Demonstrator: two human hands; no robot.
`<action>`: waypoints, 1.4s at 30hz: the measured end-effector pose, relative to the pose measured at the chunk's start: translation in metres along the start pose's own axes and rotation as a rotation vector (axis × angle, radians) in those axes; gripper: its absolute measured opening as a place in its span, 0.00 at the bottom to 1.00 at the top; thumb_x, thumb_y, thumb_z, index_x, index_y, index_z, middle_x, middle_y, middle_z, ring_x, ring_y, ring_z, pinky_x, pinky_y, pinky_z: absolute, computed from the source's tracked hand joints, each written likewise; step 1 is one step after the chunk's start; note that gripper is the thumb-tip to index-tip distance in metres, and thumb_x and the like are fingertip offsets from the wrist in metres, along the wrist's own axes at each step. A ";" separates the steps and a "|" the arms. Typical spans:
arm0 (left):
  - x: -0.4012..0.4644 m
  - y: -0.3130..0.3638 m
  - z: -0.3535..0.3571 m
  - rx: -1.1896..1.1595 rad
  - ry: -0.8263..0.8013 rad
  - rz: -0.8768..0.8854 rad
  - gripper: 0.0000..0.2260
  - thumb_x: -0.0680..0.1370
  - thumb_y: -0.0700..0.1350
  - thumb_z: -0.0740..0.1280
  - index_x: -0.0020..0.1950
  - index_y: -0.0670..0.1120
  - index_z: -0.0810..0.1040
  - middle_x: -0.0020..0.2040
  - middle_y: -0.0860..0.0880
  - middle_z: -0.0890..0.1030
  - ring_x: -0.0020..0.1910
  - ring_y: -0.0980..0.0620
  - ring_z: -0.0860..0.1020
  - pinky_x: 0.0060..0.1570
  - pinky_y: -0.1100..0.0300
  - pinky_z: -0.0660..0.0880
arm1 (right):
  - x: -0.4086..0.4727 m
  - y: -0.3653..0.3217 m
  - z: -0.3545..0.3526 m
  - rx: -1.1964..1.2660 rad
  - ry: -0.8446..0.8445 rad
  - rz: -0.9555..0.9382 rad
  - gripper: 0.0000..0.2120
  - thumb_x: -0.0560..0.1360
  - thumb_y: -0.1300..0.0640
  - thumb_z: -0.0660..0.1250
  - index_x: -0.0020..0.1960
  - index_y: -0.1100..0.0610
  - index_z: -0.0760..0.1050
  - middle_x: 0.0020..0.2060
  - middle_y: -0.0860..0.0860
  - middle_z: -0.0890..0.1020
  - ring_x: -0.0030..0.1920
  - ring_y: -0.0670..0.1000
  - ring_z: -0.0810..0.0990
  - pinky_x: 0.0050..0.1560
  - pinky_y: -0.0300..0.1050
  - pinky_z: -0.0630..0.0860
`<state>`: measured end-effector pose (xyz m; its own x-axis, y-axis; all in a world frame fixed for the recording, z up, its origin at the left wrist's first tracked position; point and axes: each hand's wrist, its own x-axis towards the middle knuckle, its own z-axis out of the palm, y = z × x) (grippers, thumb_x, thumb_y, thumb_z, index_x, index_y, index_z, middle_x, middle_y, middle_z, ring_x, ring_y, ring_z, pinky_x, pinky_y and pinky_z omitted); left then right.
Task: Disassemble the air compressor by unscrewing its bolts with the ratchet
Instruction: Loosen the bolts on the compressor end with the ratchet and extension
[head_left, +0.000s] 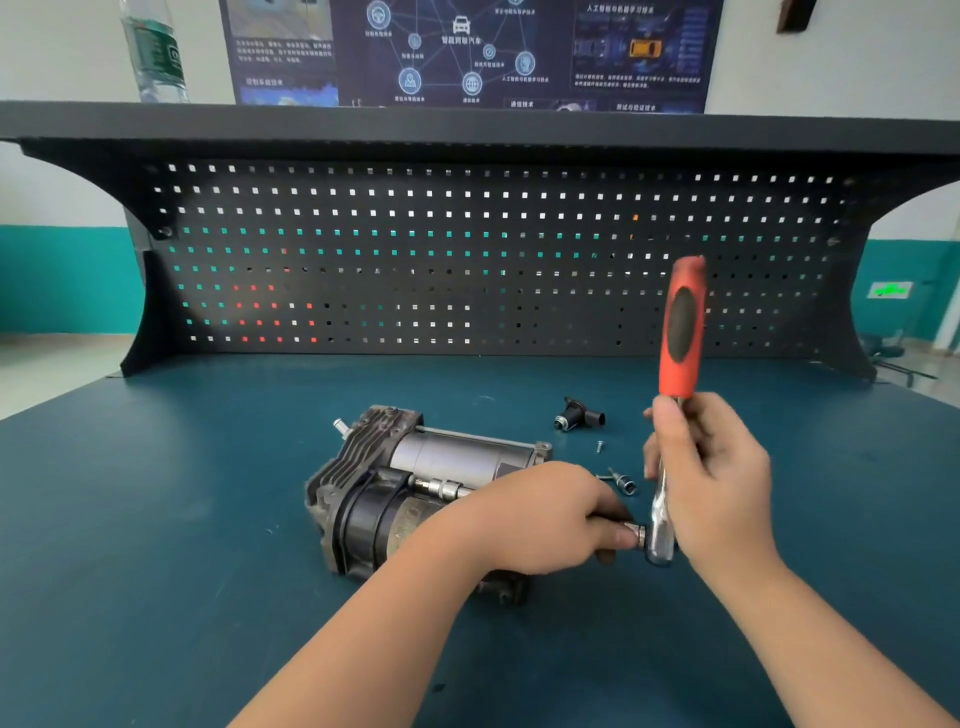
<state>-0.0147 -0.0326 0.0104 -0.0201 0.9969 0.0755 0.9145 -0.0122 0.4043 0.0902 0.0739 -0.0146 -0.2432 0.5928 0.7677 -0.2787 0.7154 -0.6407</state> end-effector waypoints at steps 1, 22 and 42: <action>0.000 -0.001 0.000 -0.007 0.016 0.000 0.10 0.79 0.50 0.62 0.46 0.47 0.80 0.43 0.53 0.82 0.43 0.54 0.76 0.44 0.60 0.71 | 0.004 0.003 0.001 -0.027 0.010 0.182 0.14 0.77 0.48 0.62 0.38 0.56 0.74 0.23 0.50 0.74 0.24 0.43 0.71 0.29 0.34 0.69; -0.001 0.000 -0.002 -0.010 0.013 -0.001 0.10 0.80 0.50 0.60 0.43 0.50 0.78 0.35 0.58 0.78 0.38 0.60 0.73 0.40 0.65 0.68 | 0.009 0.006 0.002 -0.121 -0.009 0.295 0.15 0.78 0.49 0.62 0.39 0.58 0.76 0.22 0.47 0.76 0.23 0.41 0.71 0.25 0.31 0.68; -0.001 -0.001 -0.001 -0.035 0.021 0.013 0.10 0.79 0.48 0.61 0.47 0.46 0.81 0.42 0.53 0.82 0.42 0.55 0.76 0.43 0.61 0.70 | 0.008 0.003 0.005 -0.069 0.021 0.273 0.14 0.78 0.52 0.63 0.38 0.58 0.76 0.21 0.46 0.75 0.22 0.41 0.71 0.27 0.31 0.68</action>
<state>-0.0164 -0.0332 0.0105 -0.0167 0.9948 0.1001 0.9003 -0.0286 0.4343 0.0829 0.0796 -0.0105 -0.2814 0.7741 0.5671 -0.1409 0.5512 -0.8224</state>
